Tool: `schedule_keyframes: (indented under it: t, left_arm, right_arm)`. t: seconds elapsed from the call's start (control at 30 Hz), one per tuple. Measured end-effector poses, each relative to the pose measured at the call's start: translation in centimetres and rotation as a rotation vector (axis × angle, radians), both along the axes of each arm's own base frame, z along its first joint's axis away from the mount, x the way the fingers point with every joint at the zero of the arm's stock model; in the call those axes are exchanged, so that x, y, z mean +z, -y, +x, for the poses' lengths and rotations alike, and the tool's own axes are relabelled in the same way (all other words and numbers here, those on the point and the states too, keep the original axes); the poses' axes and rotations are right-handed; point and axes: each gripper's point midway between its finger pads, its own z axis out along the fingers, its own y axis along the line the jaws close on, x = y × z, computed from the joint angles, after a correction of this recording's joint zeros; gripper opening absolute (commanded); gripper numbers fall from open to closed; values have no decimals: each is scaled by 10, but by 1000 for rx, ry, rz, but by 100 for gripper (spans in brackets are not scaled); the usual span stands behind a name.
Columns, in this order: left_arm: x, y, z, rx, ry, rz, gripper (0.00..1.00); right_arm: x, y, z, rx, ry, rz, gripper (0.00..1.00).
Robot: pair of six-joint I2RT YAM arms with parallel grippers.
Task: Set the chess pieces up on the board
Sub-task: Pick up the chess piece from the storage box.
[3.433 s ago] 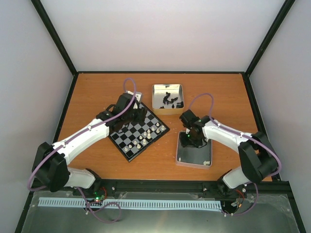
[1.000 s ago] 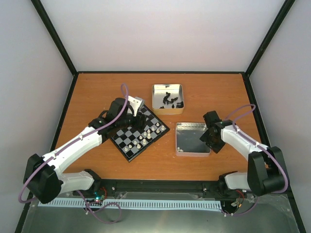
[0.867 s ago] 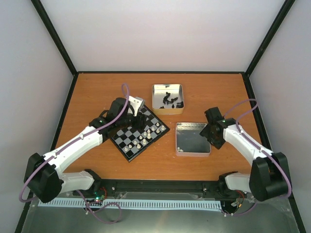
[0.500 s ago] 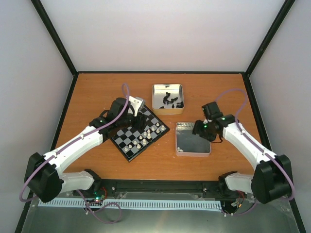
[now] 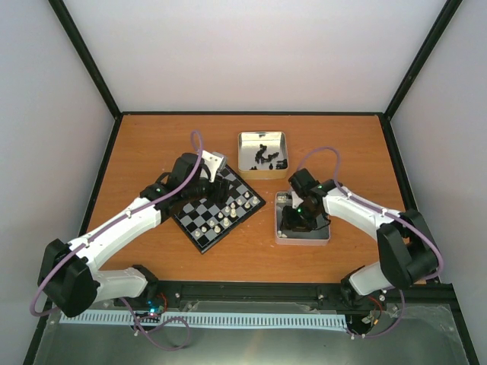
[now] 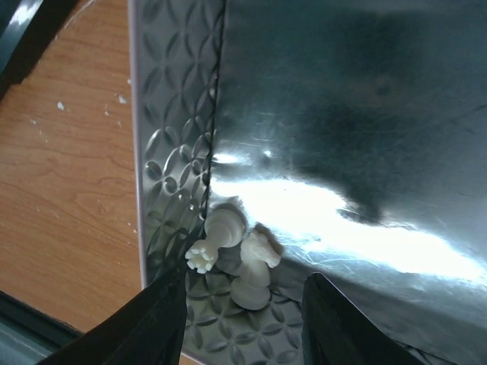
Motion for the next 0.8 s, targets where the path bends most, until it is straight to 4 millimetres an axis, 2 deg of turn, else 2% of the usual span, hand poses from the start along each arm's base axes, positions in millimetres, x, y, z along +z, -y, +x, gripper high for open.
schedule_keyframes:
  t: [0.27, 0.4, 0.53, 0.73, 0.8]
  left_arm:
    - [0, -2, 1, 11, 4, 6, 61]
    - [0, -3, 2, 18, 9, 8, 61]
    - [1, -4, 3, 23, 11, 10, 61]
    - [1, -5, 4, 27, 13, 13, 61]
    - [1, -5, 4, 28, 13, 13, 61]
  right_arm:
    - [-18, -13, -10, 88, -47, -2, 44]
    - [-23, -15, -10, 101, -51, -5, 40]
    - [-27, -13, -8, 100, -47, -24, 33]
    - [-30, -6, -3, 84, -22, -75, 32]
    - [-30, -4, -1, 80, -15, -86, 27]
